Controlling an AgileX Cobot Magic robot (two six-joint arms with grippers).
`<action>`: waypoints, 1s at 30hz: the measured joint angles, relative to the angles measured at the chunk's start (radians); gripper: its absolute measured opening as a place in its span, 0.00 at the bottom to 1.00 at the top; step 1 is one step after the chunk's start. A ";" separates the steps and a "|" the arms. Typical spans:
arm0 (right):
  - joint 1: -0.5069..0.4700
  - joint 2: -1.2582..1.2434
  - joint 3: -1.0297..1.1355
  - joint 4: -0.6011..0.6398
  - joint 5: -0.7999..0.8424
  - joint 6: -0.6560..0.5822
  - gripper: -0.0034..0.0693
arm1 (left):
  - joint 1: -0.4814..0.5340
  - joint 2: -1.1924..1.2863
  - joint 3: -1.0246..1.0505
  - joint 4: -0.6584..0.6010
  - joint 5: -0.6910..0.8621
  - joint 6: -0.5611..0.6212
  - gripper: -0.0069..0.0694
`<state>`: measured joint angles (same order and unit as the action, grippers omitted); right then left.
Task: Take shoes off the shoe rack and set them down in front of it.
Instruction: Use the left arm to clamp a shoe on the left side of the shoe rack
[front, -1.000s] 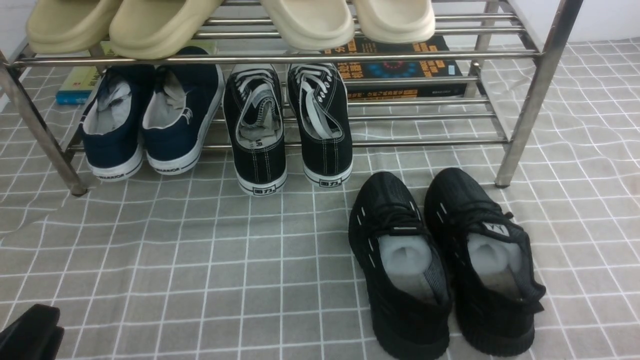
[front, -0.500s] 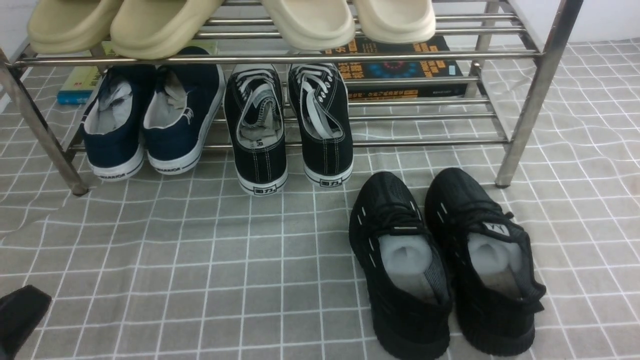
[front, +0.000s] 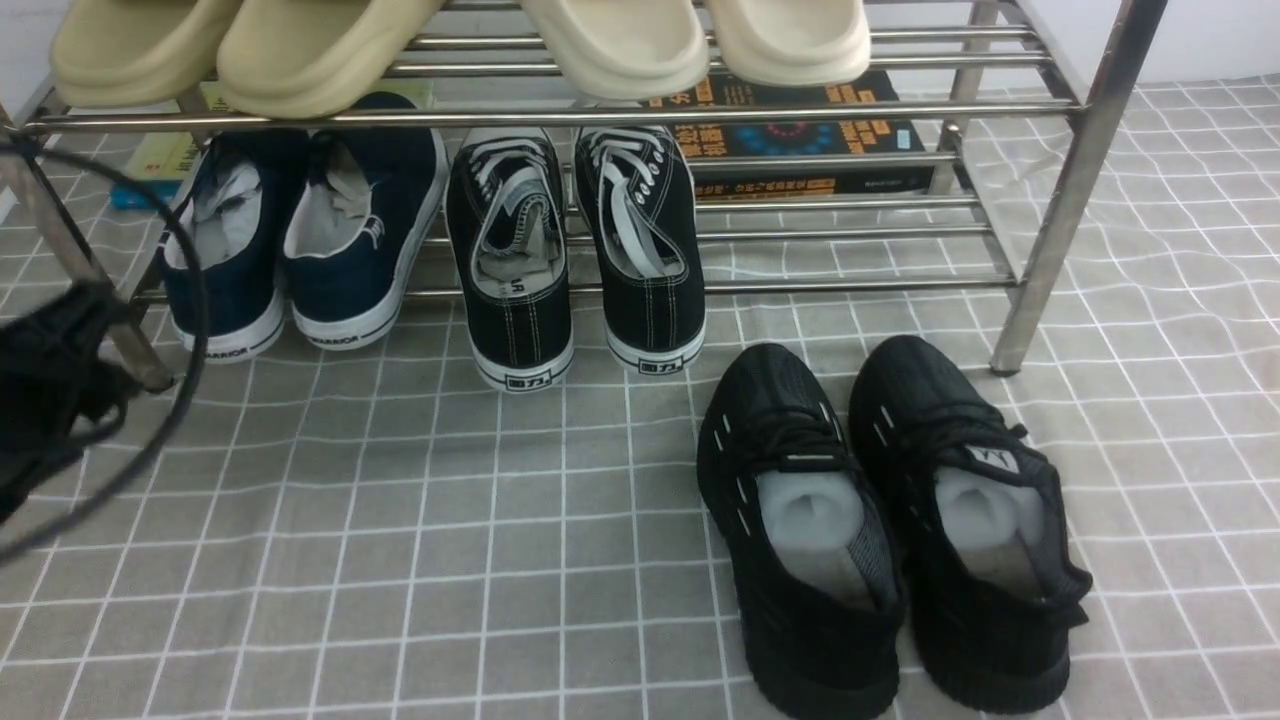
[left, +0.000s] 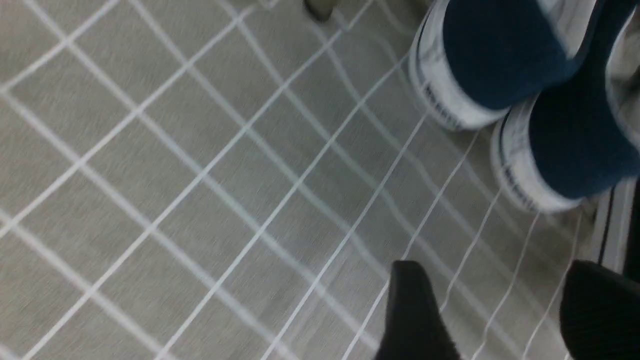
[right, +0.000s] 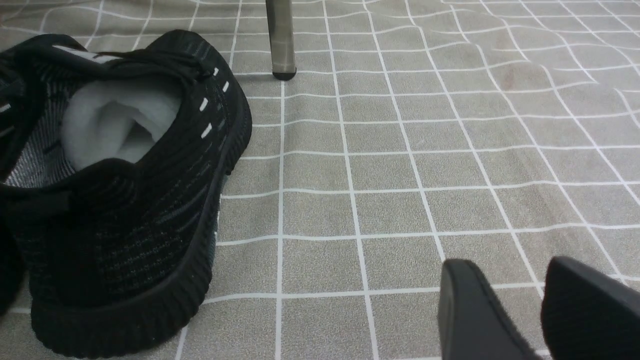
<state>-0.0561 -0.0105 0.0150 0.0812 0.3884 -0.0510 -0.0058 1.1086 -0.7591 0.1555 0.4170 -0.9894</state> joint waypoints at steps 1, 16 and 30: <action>0.000 0.000 0.000 0.000 0.000 0.000 0.38 | 0.000 0.008 -0.013 0.004 -0.003 -0.012 0.70; 0.000 0.000 0.000 0.000 0.000 0.000 0.38 | 0.000 0.467 -0.295 0.272 -0.127 -0.590 0.77; 0.000 0.000 0.000 0.000 0.000 0.000 0.38 | 0.000 0.606 -0.358 0.398 -0.132 -0.728 0.48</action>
<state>-0.0561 -0.0105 0.0150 0.0812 0.3884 -0.0510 -0.0058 1.7141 -1.1170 0.5533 0.2851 -1.7172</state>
